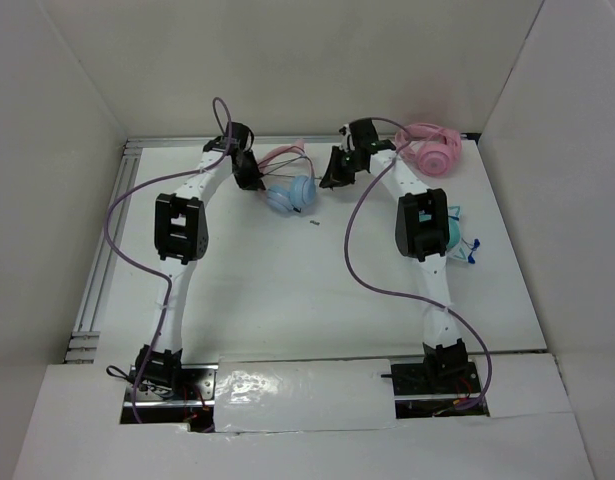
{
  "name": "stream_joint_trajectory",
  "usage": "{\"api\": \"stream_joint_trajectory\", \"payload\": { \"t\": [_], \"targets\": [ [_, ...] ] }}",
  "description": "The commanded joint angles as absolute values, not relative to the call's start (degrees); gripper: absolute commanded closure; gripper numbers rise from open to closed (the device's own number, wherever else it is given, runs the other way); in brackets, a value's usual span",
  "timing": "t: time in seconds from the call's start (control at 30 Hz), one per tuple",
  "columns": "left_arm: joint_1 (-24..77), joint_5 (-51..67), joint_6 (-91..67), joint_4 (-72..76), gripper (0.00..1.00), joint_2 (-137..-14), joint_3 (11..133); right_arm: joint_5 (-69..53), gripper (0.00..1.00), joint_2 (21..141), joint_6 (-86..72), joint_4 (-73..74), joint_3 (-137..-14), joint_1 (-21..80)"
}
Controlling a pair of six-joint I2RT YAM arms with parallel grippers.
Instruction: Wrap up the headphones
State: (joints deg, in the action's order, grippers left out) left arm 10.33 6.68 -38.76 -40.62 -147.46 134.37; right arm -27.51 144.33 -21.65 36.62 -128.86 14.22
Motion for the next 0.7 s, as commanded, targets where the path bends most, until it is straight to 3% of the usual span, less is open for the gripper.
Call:
{"api": "stream_joint_trajectory", "payload": {
  "t": [0.0,0.1,0.13,0.2,0.33,0.4,0.53,0.67],
  "targets": [
    [7.03,-2.37,-36.13,-41.4,0.91,-143.88,134.47,-24.17,0.84,144.67,-21.27,38.24,-129.73,11.43],
    [7.29,-1.94,-34.9,-40.61,0.81,-142.65,132.81,-24.78,0.82,144.05,-21.1,36.83,-128.94,11.16],
    [7.29,-1.93,-34.72,-39.91,0.71,-142.04,131.93,-25.05,0.82,143.53,-21.09,36.39,-128.67,11.16],
    [7.47,-2.28,-34.28,-38.24,0.62,-140.45,129.73,-25.05,0.82,143.09,-21.27,35.51,-128.15,10.99],
    [7.65,1.64,-31.74,-36.75,0.33,-138.87,128.5,-25.66,0.78,142.47,-21.53,35.16,-127.97,10.2],
    [7.91,3.95,-29.89,-34.98,0.28,-137.99,127.71,-27.24,0.72,141.77,-21.53,34.28,-126.84,9.58],
    [8.17,4.66,-30.85,-35.68,0.29,-136.94,126.83,-28.74,0.64,139.14,-21.1,32.79,-123.49,9.14],
    [8.26,4.83,-32.08,-37.0,0.27,-134.13,126.3,-28.21,0.48,135.01,-19.78,32.61,-119.9,9.14]
  ]
}}
